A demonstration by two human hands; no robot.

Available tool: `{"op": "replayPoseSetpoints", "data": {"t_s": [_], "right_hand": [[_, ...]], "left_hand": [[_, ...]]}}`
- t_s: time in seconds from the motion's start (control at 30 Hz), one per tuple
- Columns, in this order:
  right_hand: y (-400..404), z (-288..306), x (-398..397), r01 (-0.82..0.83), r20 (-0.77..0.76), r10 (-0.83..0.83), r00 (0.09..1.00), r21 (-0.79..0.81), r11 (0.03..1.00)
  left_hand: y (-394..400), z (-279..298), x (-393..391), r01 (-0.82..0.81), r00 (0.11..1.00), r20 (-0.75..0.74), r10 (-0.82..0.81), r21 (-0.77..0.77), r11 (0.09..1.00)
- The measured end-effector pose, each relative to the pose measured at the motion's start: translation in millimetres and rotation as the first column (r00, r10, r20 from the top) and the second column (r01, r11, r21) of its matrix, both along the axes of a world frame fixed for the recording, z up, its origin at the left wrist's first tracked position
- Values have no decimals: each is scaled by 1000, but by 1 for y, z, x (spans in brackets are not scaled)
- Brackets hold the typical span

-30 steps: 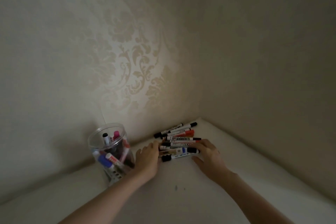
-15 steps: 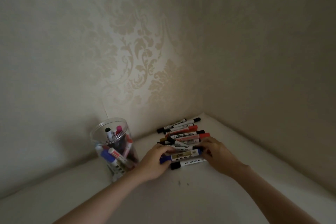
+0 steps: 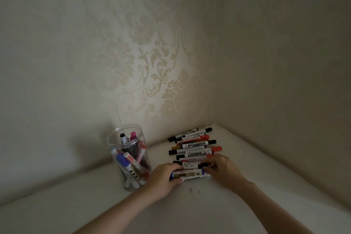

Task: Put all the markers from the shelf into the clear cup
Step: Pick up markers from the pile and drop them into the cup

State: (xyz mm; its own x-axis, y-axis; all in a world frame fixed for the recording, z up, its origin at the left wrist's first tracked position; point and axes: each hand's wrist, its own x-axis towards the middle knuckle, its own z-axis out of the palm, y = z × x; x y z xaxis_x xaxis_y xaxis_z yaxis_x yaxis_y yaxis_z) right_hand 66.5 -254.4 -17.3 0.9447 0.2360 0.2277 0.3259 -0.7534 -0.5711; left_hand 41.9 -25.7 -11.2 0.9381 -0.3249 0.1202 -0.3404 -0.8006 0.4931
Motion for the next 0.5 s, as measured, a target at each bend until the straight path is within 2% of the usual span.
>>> {"op": "replayPoseSetpoints", "data": {"t_s": [0.2, 0.3, 0.37, 0.43, 0.5], "right_hand": [[-26, -1, -12, 56, -4, -56, 998, -85, 995], [-25, -2, -27, 2, 128, 9, 992, -84, 996], [-14, 8, -41, -71, 136, 65, 988, 40, 997], [3, 21, -52, -116, -15, 123, 992, 228, 967], [17, 32, -60, -60, -108, 122, 987, 454, 889]], "left_hand": [[20, 11, -11, 1, 999, -44, -1, 3, 1000], [23, 17, -15, -16, 993, -115, 6, -84, 996], [21, 24, -18, -23, 988, -155, -3, -166, 986], [18, 32, -21, -9, 983, -184, -27, -190, 982], [17, 39, -24, 9, 981, -188, -44, -184, 983]]}}
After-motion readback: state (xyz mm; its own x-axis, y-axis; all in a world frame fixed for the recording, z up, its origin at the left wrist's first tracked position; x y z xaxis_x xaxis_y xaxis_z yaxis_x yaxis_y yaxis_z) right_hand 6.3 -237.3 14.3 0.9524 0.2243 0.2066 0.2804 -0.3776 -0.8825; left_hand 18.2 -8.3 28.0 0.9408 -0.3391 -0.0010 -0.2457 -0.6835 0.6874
